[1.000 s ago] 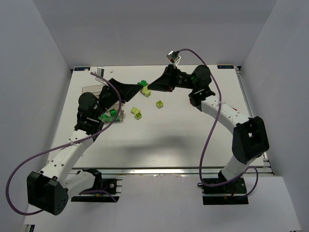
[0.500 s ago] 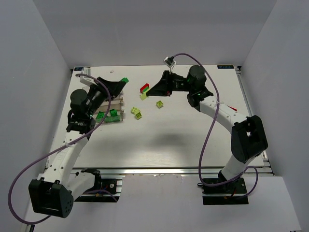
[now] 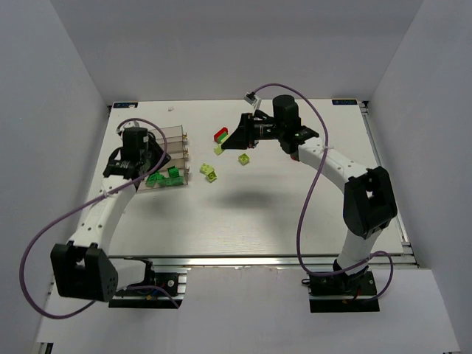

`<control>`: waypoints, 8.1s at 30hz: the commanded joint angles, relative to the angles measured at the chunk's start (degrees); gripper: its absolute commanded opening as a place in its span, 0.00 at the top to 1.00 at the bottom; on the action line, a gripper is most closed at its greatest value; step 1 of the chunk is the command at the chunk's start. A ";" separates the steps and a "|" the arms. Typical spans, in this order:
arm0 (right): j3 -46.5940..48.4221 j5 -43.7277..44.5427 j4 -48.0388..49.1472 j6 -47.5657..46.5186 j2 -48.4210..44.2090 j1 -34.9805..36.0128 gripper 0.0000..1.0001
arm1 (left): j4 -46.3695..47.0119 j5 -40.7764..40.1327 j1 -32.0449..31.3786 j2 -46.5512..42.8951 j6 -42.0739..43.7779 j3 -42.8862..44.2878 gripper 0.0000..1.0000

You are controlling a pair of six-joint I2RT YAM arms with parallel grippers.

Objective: Sort the legos into containers by color

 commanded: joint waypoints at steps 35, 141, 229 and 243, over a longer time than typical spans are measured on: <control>25.14 12.62 -16.44 -27.55 14.90 6.37 1.00 | -2.13 -5.59 7.05 15.24 4.46 6.99 0.29; -12.47 21.24 -26.73 -49.61 -13.75 -27.38 0.11 | -5.45 -4.01 -18.44 30.60 -1.61 28.04 0.11; -6.85 1.72 -31.05 -77.40 -4.87 -9.72 1.00 | 27.58 30.71 -17.47 15.84 -4.95 3.29 0.08; -5.53 3.22 -26.11 -70.45 -5.31 -1.89 1.00 | 28.02 31.67 -18.09 15.05 -5.48 0.21 0.12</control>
